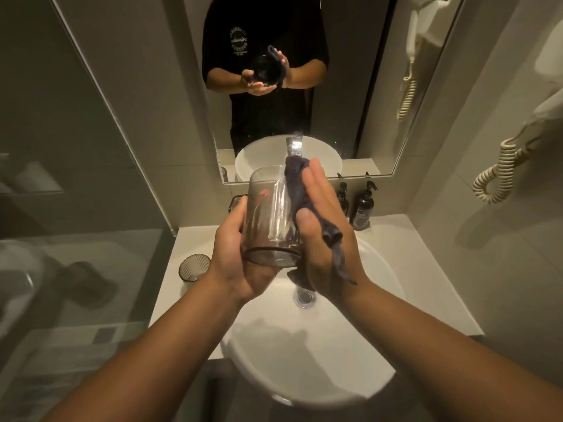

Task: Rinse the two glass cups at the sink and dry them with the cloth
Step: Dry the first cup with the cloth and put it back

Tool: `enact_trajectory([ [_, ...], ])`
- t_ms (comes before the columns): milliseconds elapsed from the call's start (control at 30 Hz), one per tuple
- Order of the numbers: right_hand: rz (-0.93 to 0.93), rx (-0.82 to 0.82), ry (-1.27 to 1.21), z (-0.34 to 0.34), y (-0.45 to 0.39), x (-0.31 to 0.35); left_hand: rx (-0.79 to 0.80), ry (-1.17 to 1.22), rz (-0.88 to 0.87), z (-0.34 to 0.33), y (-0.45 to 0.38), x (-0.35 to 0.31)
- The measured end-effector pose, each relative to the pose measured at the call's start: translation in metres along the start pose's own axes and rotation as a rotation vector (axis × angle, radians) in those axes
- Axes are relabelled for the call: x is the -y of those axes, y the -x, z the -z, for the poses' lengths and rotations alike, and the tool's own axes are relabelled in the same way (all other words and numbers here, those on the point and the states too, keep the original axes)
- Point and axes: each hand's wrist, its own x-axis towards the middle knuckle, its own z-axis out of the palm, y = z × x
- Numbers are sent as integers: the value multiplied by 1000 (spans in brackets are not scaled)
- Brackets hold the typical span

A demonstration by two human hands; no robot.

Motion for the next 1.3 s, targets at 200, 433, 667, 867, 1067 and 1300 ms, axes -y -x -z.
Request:
enact_trajectory([
  [200,16,-95,-30,3,-6,-1,-238,-343,-190,-8,-12,-2],
  [433,253,-12,327,12,-14,5,-132,-761,-355,-16,-8,-9],
  [667,363,72,445,8,-10,8,-41,-439,-168,-13,-16,-6],
  [867,349,24,337,5,18,1,48,-348,-118,-10,-16,-7],
  [1067,93,10,103,12,-10,6,88,-309,-138,-12,-15,-5],
  [1300,-14,-8,-58,13,-25,9,137,-123,-137,-19,-10,-7],
])
